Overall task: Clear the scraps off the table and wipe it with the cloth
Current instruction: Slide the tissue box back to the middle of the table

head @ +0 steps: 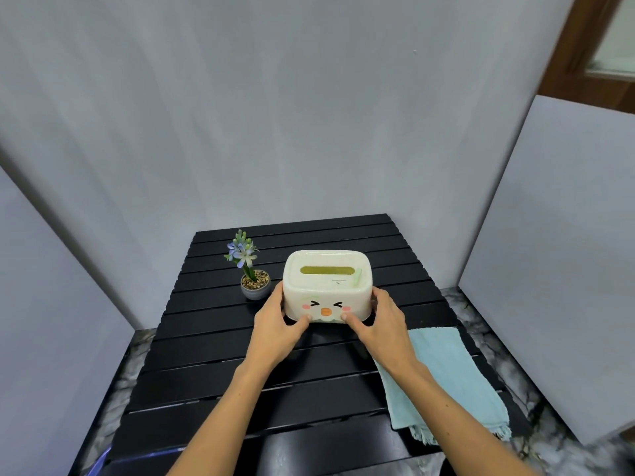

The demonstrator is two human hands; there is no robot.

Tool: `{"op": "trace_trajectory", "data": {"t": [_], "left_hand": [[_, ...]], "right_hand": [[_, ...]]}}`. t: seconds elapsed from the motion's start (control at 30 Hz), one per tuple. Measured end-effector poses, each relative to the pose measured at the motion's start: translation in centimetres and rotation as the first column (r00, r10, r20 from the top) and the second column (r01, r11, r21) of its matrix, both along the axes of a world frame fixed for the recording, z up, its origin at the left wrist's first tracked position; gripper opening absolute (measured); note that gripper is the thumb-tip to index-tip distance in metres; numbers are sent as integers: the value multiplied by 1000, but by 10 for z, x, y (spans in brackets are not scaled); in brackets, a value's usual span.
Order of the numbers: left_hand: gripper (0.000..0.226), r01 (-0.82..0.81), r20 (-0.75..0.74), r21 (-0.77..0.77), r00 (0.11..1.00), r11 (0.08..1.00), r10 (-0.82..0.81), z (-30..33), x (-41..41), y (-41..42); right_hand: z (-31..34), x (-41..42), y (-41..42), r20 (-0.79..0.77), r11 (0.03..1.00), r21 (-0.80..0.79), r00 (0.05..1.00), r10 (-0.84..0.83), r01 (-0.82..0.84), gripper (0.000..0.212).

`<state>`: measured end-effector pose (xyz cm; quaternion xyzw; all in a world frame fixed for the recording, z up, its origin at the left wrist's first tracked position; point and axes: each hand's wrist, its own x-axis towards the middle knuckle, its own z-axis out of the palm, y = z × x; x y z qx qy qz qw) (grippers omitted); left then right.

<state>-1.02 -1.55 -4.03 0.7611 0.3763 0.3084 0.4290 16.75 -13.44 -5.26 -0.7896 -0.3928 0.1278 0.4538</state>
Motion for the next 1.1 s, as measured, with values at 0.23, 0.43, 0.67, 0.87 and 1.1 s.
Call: {"op": "trace_trajectory", "data": {"t": [0.23,0.43,0.67,0.87,1.1], "left_hand": [[60,10,-12,13,1000,1000,-10,1,-3,-2],[59,-5,30,38,1000,999,4,9,-6,-6],[82,-45,25,54,999,998,43,11,-7,-3],[80,-69,34,104,997,992,66,12,-8,-10],[81,-97,-13,151,995,984,100,9,-8,-9]], "right_hand": [[1,2,-5,2,1000,10,1000,18,-18,64],[1,5,-9,12,998,12,998,55,-55,77],[18,4,-12,40,994,65,996,80,-82,80],[23,6,-10,64,994,21,992,106,-107,83],[19,9,-9,57,990,21,989,138,-139,80]]}}
